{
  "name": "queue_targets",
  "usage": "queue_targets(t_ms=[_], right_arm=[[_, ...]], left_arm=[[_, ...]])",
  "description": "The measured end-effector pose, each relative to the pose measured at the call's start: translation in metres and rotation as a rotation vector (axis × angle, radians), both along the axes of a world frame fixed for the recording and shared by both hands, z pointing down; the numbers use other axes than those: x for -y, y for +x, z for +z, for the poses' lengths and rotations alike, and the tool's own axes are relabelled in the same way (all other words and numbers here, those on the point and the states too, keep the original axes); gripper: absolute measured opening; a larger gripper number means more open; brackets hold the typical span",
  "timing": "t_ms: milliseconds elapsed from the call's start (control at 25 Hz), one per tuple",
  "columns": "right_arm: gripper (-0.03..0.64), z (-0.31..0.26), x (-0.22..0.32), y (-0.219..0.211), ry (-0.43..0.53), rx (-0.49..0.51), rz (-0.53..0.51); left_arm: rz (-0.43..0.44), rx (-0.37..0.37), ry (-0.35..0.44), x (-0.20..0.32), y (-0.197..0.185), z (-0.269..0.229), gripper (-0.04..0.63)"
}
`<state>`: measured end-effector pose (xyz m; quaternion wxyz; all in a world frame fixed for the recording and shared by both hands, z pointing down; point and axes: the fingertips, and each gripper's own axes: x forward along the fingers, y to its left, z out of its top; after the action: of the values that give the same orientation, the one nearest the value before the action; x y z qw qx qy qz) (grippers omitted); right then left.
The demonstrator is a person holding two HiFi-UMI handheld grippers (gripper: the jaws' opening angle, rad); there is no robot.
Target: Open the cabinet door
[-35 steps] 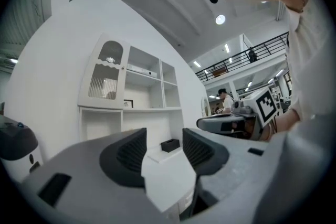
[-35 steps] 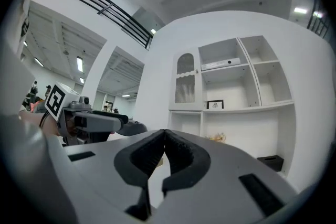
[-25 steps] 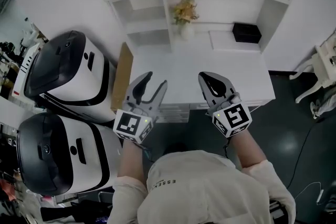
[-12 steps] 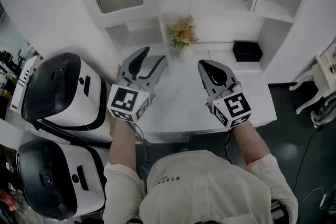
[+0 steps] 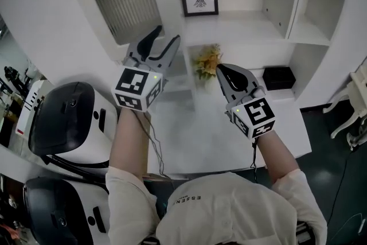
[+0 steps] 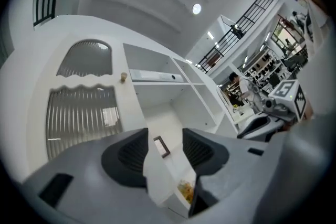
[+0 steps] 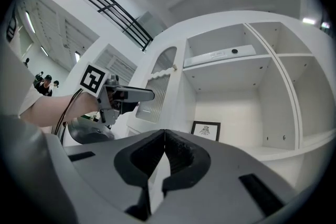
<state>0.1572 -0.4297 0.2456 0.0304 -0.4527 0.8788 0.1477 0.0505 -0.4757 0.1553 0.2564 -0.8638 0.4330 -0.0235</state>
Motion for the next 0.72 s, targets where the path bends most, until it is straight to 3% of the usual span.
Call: queue_targets(t_ms=[320, 720], right_arm=[[0.015, -0.023, 0.031, -0.01, 0.013, 0.008, -0.013], [0.015, -0.041, 0.037, -0.013, 0.004, 0.01, -0.014]], left_arm=[[-0.04, 0.024, 0.102, 0.041, -0.005, -0.096, 0.196], [-0.16, 0.06, 0.133, 0.065, -0.004, -0.174, 0.192]])
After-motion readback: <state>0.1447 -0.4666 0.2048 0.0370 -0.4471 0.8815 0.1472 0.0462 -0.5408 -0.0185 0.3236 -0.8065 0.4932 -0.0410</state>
